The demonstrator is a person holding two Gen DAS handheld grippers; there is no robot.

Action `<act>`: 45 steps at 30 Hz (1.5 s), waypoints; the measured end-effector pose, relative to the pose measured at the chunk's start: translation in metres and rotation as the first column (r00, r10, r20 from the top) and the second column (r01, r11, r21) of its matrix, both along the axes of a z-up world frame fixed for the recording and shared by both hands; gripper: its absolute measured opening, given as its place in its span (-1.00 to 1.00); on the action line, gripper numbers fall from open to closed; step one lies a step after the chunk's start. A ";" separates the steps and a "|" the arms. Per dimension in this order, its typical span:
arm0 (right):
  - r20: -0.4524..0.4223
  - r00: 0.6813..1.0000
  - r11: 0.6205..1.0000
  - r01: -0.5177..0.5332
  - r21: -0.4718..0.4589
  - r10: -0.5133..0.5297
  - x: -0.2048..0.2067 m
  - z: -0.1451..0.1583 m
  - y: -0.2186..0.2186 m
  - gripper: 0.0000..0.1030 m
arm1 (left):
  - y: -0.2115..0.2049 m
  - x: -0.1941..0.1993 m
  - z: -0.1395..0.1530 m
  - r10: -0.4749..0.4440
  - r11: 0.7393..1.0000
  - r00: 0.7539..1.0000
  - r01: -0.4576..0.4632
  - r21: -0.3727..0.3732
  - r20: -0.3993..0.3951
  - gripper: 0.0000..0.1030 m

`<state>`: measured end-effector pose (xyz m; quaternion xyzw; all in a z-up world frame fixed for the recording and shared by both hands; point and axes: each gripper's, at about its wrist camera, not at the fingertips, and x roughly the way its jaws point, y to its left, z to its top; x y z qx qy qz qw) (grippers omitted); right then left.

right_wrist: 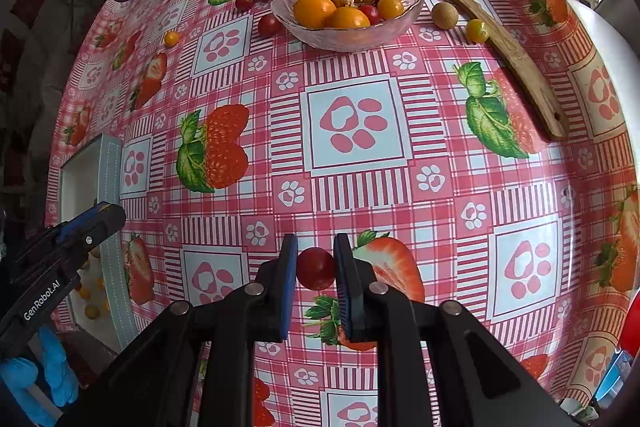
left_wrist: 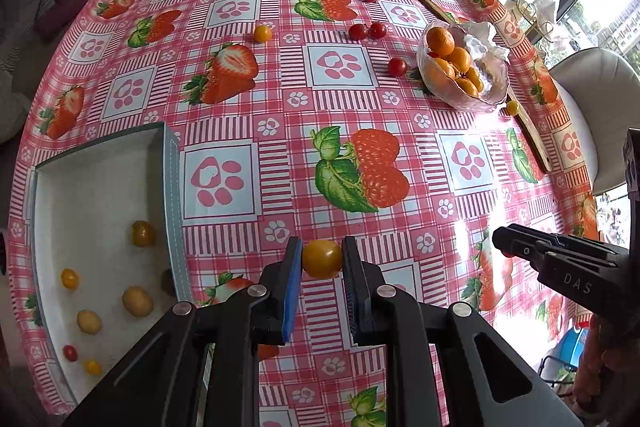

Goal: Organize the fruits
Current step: 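Carry both tomatoes into the white tray and open both tools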

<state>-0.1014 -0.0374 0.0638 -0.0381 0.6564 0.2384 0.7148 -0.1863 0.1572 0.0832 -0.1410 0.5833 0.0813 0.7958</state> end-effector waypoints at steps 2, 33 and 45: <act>-0.001 1.000 1.000 -0.001 -0.001 0.001 -0.003 0.005 -0.001 -0.61 | 0.002 -0.011 0.007 0.011 1.000 1.000 -0.011 0.001 -0.006 -0.59; 0.008 0.999 0.999 0.043 0.029 -0.044 -0.055 0.070 0.081 -0.61 | 0.123 -0.096 0.058 0.022 0.999 0.999 -0.024 0.038 0.041 -0.59; -0.060 0.994 0.996 -0.085 0.040 0.087 -0.082 0.047 0.194 -0.61 | 0.198 -0.092 0.021 0.094 0.994 0.995 -0.095 0.050 0.010 -0.59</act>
